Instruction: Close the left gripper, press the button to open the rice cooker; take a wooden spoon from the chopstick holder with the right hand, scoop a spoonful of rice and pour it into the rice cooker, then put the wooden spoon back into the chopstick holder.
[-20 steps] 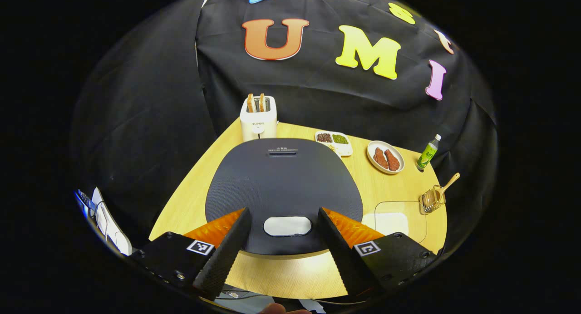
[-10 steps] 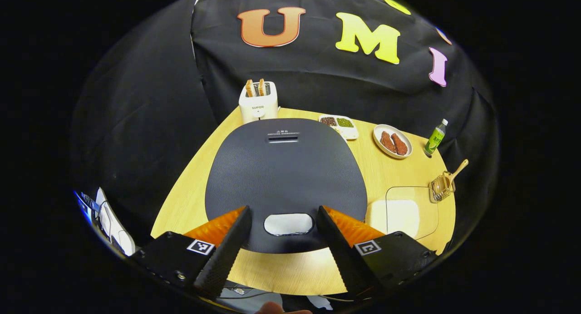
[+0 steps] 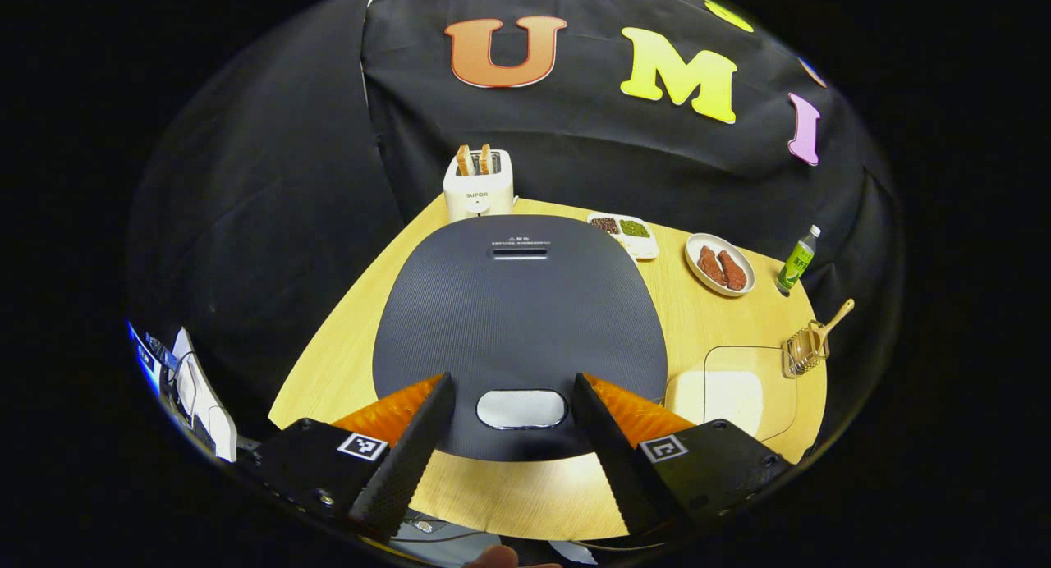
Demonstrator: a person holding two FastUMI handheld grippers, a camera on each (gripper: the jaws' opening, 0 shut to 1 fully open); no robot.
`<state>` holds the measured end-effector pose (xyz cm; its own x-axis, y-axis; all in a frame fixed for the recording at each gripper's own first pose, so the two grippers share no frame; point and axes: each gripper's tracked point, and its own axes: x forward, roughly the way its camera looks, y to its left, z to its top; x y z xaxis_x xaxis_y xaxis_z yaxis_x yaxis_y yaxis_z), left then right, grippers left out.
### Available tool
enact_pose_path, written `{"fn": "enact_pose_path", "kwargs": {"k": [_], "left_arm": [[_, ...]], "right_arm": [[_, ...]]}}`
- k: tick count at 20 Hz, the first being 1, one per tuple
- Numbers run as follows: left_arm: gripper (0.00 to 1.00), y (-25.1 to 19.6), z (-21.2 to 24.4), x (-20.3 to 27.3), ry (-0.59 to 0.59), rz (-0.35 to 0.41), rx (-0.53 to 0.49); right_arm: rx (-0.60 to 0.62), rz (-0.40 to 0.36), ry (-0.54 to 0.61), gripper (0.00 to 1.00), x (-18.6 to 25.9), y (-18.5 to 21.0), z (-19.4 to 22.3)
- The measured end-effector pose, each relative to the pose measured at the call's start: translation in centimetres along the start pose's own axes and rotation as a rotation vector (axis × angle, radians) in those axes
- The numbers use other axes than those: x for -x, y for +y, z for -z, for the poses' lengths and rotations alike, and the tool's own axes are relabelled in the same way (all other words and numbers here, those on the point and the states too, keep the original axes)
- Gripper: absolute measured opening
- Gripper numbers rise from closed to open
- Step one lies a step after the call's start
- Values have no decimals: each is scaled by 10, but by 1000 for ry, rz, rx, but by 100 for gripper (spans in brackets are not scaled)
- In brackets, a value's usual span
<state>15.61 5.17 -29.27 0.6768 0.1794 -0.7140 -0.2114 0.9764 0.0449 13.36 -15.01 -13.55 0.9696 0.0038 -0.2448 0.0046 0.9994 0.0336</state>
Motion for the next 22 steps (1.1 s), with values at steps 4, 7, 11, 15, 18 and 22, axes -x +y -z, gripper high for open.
{"fn": "enact_pose_path", "kwargs": {"k": [4,7,11,15,18,22], "left_arm": [[93,-8,-11,7,-54,-26,13],[97,-15,-34,28,-148,-45,-8],[96,-29,-83,96,-350,6,-10],[96,-43,-105,193,-554,98,-19],[88,-50,-92,257,-649,176,-36],[96,-58,-48,318,-710,238,-71]], "right_arm": [[14,-53,4,100,-15,2,-3],[47,-72,-14,100,-17,-3,-13],[44,-43,-82,100,8,1,-35],[40,-23,-149,100,59,23,-53],[29,-21,-189,100,111,44,-60],[41,-20,-210,100,178,67,-53]]}}
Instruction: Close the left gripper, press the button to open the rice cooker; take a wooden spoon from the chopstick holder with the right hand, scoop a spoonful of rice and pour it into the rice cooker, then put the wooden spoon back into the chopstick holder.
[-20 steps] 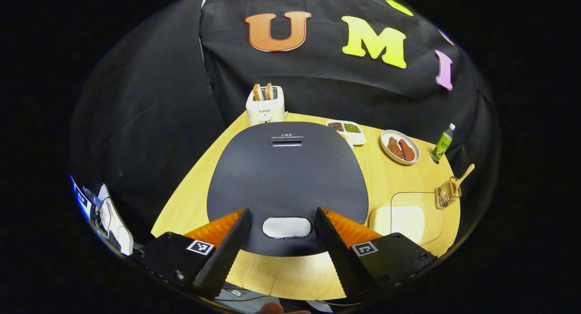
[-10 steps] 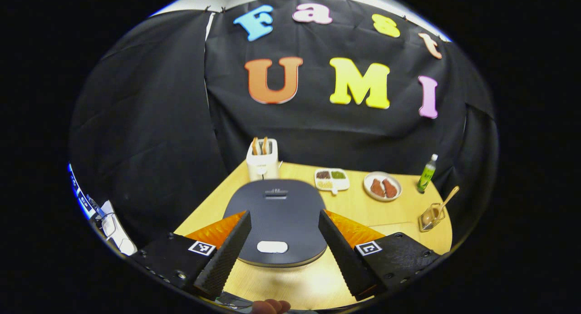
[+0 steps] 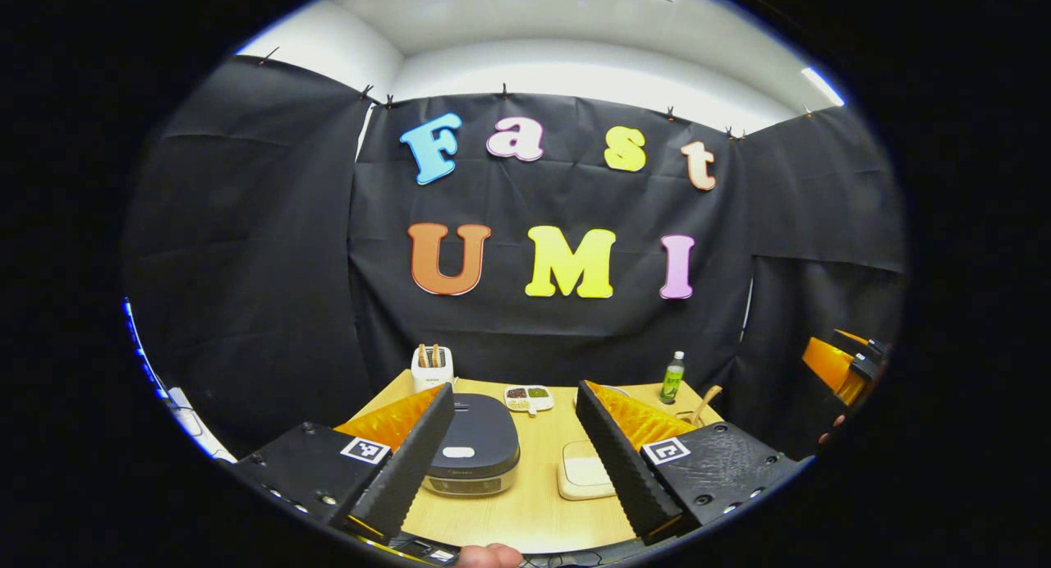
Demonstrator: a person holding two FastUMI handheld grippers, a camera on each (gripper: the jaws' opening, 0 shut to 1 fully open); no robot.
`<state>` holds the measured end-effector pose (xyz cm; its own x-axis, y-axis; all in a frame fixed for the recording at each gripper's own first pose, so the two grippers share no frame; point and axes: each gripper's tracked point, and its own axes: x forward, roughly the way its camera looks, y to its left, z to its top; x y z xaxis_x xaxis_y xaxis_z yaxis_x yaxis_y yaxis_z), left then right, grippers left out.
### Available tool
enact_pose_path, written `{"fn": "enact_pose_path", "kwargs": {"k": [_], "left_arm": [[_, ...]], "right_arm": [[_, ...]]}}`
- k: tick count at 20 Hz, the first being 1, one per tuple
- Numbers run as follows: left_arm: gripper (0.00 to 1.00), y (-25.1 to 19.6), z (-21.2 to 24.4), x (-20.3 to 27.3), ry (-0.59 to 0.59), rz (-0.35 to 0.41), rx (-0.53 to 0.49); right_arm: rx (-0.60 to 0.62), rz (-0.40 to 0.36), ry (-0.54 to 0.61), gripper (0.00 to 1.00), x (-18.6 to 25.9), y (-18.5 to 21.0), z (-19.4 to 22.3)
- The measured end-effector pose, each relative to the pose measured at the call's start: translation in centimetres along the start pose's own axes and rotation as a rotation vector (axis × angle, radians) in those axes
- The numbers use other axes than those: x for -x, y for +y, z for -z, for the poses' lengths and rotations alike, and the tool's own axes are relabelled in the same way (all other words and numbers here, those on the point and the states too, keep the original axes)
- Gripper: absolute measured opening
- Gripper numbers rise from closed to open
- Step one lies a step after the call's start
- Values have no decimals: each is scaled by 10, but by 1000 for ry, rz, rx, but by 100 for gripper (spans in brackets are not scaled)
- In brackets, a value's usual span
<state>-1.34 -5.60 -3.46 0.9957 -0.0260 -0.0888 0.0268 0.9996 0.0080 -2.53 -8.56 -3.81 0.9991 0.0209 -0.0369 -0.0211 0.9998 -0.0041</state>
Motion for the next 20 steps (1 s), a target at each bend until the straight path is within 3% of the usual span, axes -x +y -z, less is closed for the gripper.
{"fn": "enact_pose_path", "kwargs": {"k": [8,9,10,11,20], "left_arm": [[96,-36,-3,79,-78,71,-9],[87,-40,-5,84,-85,73,-6],[87,-43,-7,88,-97,77,-8],[96,-42,-9,92,-112,71,-12],[96,-36,-14,87,-162,41,-15]], "right_arm": [[-24,3,-2,100,74,25,0],[-24,6,-5,100,78,25,-1],[-21,7,-12,100,80,26,-2],[-16,10,-13,99,83,26,-1],[-7,-2,-23,99,85,33,-2]]}}
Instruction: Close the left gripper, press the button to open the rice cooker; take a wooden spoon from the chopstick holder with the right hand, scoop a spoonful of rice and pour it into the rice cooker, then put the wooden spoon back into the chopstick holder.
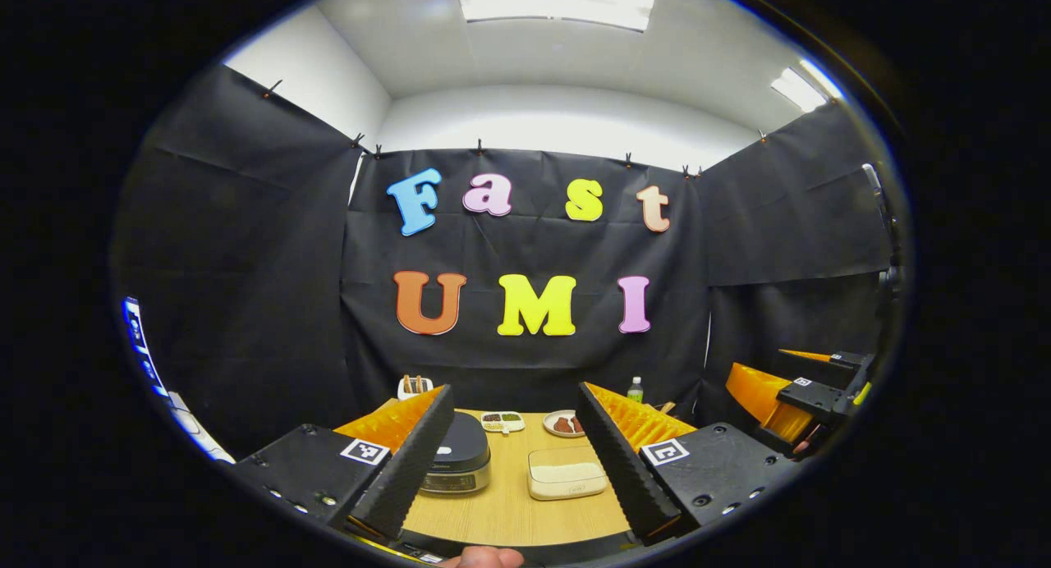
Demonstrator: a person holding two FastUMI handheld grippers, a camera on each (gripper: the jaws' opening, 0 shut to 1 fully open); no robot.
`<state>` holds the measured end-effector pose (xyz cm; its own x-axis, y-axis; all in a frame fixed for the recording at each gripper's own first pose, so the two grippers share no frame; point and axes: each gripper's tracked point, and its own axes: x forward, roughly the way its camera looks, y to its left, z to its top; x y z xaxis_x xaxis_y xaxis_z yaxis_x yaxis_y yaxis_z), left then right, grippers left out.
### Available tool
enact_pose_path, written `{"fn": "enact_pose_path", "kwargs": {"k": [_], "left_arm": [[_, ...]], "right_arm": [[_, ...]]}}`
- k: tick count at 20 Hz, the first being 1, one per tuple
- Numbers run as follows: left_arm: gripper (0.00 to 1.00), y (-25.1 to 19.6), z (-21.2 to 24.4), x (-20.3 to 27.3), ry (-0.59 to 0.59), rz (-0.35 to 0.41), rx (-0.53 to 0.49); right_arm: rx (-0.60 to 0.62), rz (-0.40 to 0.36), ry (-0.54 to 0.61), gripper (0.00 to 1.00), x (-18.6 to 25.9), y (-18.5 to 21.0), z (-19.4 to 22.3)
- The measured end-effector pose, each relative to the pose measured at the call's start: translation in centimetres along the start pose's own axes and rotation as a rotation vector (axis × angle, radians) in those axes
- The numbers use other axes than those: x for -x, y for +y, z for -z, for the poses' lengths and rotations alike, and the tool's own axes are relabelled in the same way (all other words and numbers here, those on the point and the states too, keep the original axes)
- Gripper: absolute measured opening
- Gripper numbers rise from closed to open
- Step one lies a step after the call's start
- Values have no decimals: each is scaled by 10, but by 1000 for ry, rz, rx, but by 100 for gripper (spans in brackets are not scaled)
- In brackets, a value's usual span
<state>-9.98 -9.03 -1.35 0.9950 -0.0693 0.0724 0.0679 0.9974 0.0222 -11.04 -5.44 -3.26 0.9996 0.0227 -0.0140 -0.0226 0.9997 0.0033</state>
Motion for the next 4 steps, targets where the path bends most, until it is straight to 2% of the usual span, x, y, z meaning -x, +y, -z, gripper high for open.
{"fn": "enact_pose_path", "kwargs": {"k": [4], "left_arm": [[96,1,4,-2,14,-5,-17]], "right_arm": [[-8,-3,6,100,-4,2,2]]}}
